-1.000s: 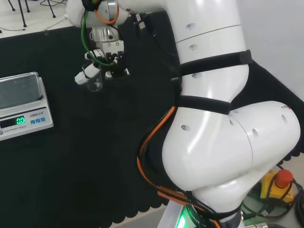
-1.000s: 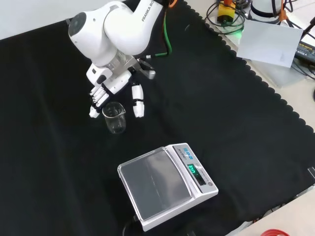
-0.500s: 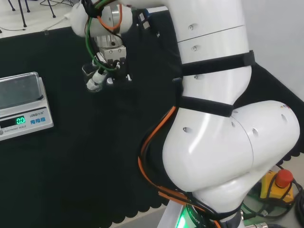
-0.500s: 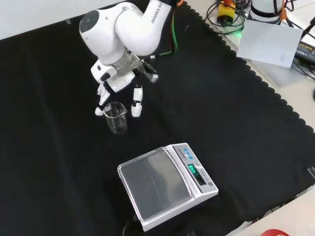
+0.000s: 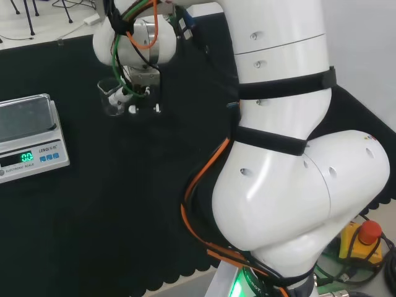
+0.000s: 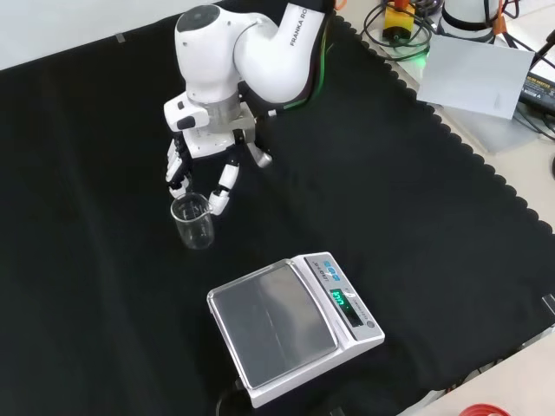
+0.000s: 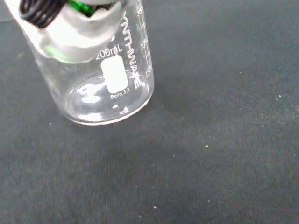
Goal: Pick up the beaker.
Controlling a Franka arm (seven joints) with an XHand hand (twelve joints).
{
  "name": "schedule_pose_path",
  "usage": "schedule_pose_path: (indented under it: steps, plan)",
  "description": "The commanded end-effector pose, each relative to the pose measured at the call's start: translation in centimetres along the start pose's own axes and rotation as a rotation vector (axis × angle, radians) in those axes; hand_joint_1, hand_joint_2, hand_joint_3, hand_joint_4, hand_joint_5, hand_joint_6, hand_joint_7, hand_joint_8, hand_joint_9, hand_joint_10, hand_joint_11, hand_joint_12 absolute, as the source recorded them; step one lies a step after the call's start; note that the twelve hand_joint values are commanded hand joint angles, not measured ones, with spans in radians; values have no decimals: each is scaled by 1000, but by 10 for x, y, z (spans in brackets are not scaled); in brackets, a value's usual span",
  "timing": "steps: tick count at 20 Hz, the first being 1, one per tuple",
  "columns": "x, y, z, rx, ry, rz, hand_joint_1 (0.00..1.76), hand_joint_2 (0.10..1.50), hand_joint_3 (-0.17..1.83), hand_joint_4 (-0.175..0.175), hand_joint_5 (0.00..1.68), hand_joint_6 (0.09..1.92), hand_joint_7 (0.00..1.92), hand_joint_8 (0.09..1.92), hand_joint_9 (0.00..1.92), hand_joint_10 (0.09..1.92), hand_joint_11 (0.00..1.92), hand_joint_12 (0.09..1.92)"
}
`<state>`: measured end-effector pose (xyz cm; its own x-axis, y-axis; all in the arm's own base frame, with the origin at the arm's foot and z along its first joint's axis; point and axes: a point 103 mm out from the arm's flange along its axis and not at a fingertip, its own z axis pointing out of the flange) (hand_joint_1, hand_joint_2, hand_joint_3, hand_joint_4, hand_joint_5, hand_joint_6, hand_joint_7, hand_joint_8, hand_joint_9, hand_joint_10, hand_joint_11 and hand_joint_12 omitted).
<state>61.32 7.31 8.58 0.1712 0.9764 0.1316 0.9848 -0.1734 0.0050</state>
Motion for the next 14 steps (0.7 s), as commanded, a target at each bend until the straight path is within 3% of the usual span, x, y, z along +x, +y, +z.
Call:
schedule_pose_path:
  steps: [1, 3, 6, 10, 14]
  plan:
    - [-2, 13, 15, 195, 58, 12, 789, 570, 396, 36, 437, 856, 892, 935, 1102, 522, 941, 1198]
    - [4, 20, 18, 261, 56, -14, 684, 568, 330, 10, 242, 627, 737, 984, 904, 642, 762, 1294]
    - [14, 26, 20, 290, 62, -51, 627, 594, 232, 4, 186, 386, 631, 993, 729, 779, 607, 1385]
    - [24, 29, 22, 294, 67, -79, 610, 609, 185, 14, 202, 290, 607, 975, 680, 805, 551, 1414]
    - [32, 28, 24, 252, 94, -99, 692, 630, 173, 51, 347, 328, 674, 938, 707, 784, 553, 1404]
